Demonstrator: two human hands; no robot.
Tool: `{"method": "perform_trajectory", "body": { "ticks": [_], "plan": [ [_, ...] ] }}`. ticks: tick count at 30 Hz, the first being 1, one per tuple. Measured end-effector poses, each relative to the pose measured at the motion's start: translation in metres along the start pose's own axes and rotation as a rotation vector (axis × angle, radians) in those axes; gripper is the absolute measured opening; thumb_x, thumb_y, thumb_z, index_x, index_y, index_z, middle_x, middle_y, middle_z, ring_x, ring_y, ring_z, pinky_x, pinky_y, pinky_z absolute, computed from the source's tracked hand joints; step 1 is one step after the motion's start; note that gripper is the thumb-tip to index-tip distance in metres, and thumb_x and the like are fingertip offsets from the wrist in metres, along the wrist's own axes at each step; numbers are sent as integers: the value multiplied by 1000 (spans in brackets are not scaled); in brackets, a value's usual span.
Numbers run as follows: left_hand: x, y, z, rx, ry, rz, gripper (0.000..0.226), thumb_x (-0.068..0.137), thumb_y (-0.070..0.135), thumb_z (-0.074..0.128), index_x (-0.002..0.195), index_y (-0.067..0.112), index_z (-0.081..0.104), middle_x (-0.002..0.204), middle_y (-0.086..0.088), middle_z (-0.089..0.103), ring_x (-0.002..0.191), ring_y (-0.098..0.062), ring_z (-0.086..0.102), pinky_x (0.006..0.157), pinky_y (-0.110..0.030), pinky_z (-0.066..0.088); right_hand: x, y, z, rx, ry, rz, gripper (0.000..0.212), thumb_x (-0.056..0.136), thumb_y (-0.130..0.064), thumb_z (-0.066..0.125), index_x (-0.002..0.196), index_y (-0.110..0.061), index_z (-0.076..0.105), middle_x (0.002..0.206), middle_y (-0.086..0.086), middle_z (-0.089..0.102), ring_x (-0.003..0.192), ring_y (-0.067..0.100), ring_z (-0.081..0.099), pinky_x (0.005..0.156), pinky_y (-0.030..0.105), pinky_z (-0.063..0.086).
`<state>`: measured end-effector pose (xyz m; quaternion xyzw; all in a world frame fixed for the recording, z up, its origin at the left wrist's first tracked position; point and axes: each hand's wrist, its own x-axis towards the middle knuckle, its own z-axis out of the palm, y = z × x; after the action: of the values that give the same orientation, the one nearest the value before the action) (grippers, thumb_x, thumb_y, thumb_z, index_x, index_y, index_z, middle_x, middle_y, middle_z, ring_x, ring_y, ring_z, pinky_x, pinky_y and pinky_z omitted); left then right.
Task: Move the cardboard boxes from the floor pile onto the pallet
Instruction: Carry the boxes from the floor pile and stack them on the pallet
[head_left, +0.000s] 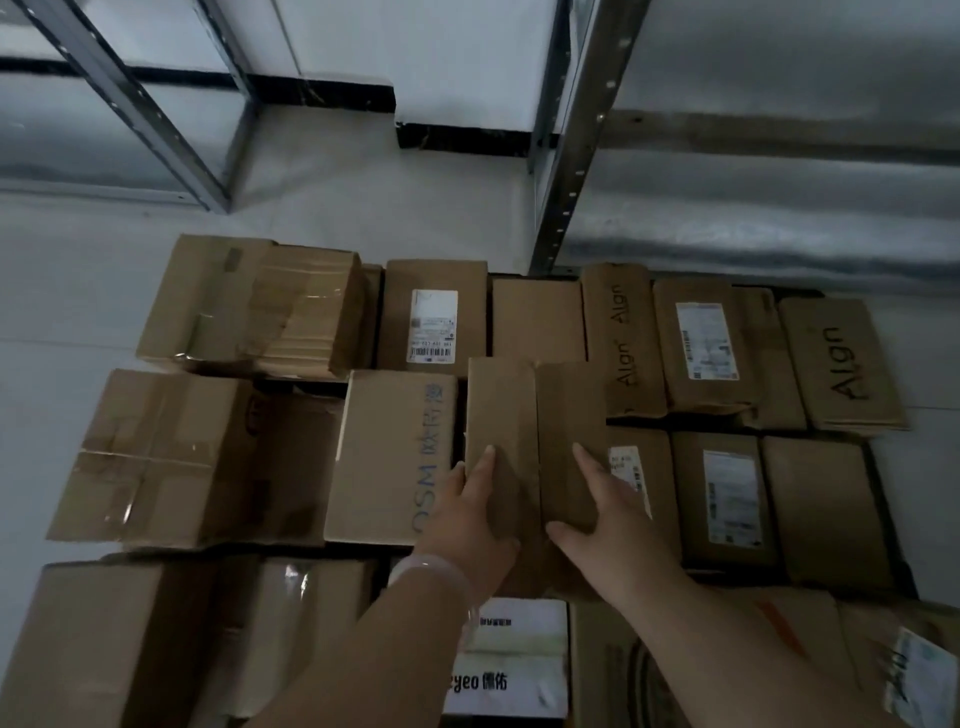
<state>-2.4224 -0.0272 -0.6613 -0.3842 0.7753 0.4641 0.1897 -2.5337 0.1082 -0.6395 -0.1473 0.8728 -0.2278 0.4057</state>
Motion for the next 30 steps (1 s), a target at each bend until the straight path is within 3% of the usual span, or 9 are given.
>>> {"method": "perform_trajectory", "body": {
  "ticks": [4, 8, 14, 17, 21, 26, 30],
  "plan": [
    [34, -28, 15, 55, 51, -26, 97, 84, 28, 68, 151, 50, 0, 159, 8, 10, 142, -25, 28, 116, -41, 31, 42, 17, 30, -9, -41, -8, 91, 91, -43, 66, 146, -62, -5, 161, -6, 13, 147, 19, 22, 114, 38, 28],
    [50, -39, 25, 164, 70, -43, 88, 90, 26, 60, 153, 44, 1, 162, 1, 4, 147, -28, 18, 118, -38, 22, 61, 25, 52, -9, -54, 14, 94, 92, -46, 63, 141, -66, -15, 162, -6, 6, 148, 21, 18, 113, 40, 29],
    [58, -45, 35, 164, 141, -16, 84, 90, 26, 57, 155, 37, 7, 162, 2, 4, 148, -25, 12, 117, -36, 19, 65, 30, 61, -56, -30, -30, 99, 91, -52, 60, 115, -78, -32, 163, -8, -5, 150, 22, 12, 116, 44, 25],
    [57, -46, 34, 251, 157, 3, 83, 90, 29, 55, 155, 36, 4, 163, 2, 5, 148, -24, 12, 117, -37, 18, 64, 33, 59, -69, -35, -47, 97, 91, -54, 60, 122, -74, -30, 163, -11, -7, 150, 21, 9, 116, 45, 25],
    [50, -35, 21, 438, 137, 17, 97, 88, 49, 62, 143, 47, -19, 162, 11, -12, 150, -25, -1, 121, -47, 13, 57, 36, 49, -87, 30, -55, 93, 89, -60, 59, 143, -63, -16, 163, -16, -12, 152, 21, 4, 118, 43, 21],
    [24, -5, -2, 616, 200, 242, 91, 89, 64, 49, 142, 53, -24, 161, 12, -22, 149, -18, -13, 119, -43, -5, 20, 42, 31, -177, 130, -61, 95, 87, -59, 62, 152, -50, -7, 164, -14, -11, 151, 12, -6, 120, 41, 12],
    [-2, 16, -10, 689, 197, 349, 91, 88, 66, 47, 143, 52, -25, 159, 13, -25, 148, -16, -17, 117, -42, -11, -32, 43, 35, -181, 259, -80, 104, 77, -77, 57, 155, -45, -4, 164, -12, -12, 149, 9, -13, 122, 40, 1]
  ]
}}
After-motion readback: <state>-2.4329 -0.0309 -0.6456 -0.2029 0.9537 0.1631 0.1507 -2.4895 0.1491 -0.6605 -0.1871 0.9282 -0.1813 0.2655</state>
